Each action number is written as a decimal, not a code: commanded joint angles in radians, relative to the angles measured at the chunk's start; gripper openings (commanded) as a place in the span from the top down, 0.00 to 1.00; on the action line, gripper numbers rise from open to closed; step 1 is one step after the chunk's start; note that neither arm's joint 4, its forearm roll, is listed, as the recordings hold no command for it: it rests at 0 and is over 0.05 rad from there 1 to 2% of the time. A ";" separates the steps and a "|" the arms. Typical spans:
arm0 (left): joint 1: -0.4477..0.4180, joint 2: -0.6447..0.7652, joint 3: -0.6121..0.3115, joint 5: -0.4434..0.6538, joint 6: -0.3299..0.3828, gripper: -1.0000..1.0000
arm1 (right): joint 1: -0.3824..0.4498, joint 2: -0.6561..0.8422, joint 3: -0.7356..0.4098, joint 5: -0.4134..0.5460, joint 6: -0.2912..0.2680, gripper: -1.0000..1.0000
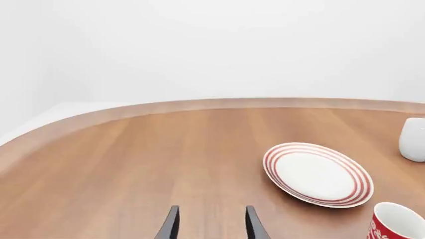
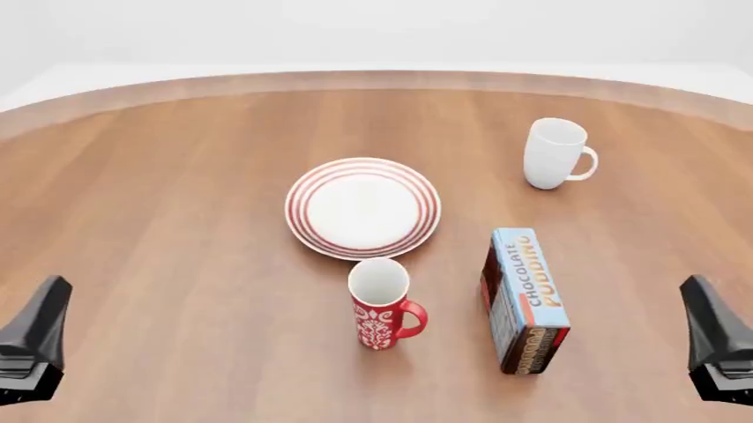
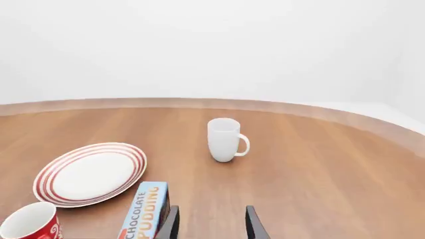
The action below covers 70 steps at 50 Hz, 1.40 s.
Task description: Pick up the red mug and put it on the plate
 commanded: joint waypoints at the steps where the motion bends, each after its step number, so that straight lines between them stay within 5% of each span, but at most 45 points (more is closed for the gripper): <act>1: 0.000 0.004 -0.003 -0.001 0.000 0.00 | -0.006 0.003 -0.008 -0.003 0.017 0.00; 11: 0.000 0.004 -0.003 -0.001 0.000 0.00 | 0.006 0.003 -0.074 0.043 0.016 0.00; 17: 0.000 0.004 -0.003 -0.001 0.000 0.00 | 0.129 0.000 -0.219 0.157 0.034 0.00; 28: 0.000 0.004 -0.003 -0.001 0.000 0.00 | 0.261 0.245 -0.385 0.141 -0.035 0.00; 46: 0.000 0.004 -0.003 -0.001 0.000 0.00 | 0.409 0.457 -0.732 0.410 -0.193 0.00; 55: 0.000 0.004 -0.003 -0.001 0.000 0.00 | 0.466 0.580 -0.902 0.545 -0.197 0.00; 70: 0.000 0.004 -0.003 -0.001 0.000 0.00 | 0.488 0.698 -0.952 0.617 -0.214 0.00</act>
